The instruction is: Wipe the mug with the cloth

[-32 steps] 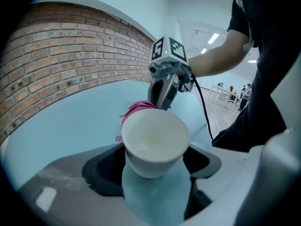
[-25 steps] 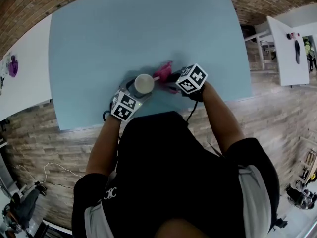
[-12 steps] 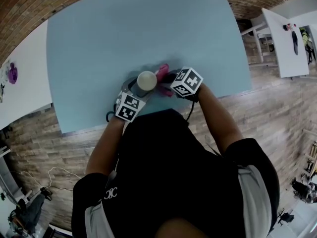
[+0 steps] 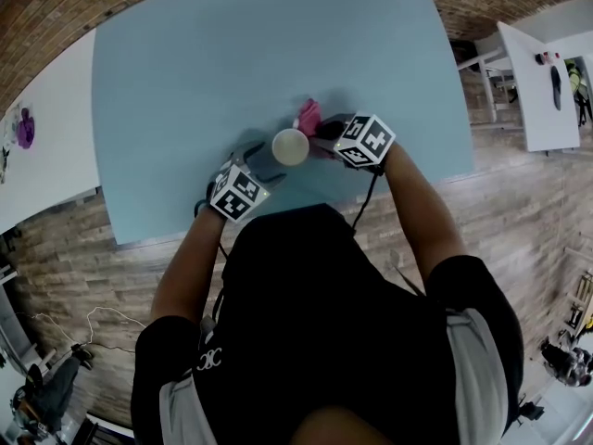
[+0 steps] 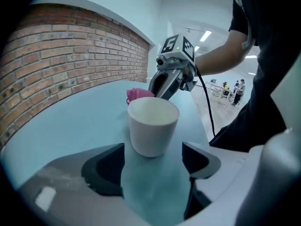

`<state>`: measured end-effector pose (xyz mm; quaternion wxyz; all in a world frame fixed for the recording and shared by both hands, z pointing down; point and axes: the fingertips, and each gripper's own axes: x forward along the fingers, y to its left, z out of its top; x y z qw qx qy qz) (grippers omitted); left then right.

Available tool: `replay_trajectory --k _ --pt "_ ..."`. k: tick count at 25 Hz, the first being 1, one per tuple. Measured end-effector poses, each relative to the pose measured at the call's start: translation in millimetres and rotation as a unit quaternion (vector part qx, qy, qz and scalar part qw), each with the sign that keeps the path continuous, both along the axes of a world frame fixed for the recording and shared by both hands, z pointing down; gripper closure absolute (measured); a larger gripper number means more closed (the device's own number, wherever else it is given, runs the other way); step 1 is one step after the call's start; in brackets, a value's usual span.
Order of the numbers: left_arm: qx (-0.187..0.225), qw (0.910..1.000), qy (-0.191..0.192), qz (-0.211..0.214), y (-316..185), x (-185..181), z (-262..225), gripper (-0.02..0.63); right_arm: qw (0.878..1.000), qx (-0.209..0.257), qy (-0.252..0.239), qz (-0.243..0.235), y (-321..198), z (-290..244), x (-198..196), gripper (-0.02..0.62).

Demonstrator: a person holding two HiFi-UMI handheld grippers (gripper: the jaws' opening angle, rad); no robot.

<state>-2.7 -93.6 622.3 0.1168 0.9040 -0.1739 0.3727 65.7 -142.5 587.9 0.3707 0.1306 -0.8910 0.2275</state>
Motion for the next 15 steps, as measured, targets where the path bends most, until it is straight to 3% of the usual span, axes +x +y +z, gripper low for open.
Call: replay_trajectory --k 3,7,9,15 --pt "0.012 0.9985 0.001 0.054 -8.5 6.6 -9.4 0.192 0.999 0.004 0.009 -0.034 -1.7 -5.2 -1.4 0.558" --pt "0.034 0.9917 -0.016 0.123 -10.6 26.0 -14.5 0.199 0.995 0.016 0.043 -0.093 1.7 -3.2 3.4 0.560" --pt "0.038 0.9909 -0.019 0.128 -13.7 30.0 -14.0 0.231 0.990 0.031 0.061 -0.124 2.7 0.6 2.4 0.560" --pt "0.038 0.9930 -0.024 0.109 -16.0 29.7 -13.0 0.235 0.976 0.068 0.088 -0.184 8.9 -0.3 -2.0 0.560"
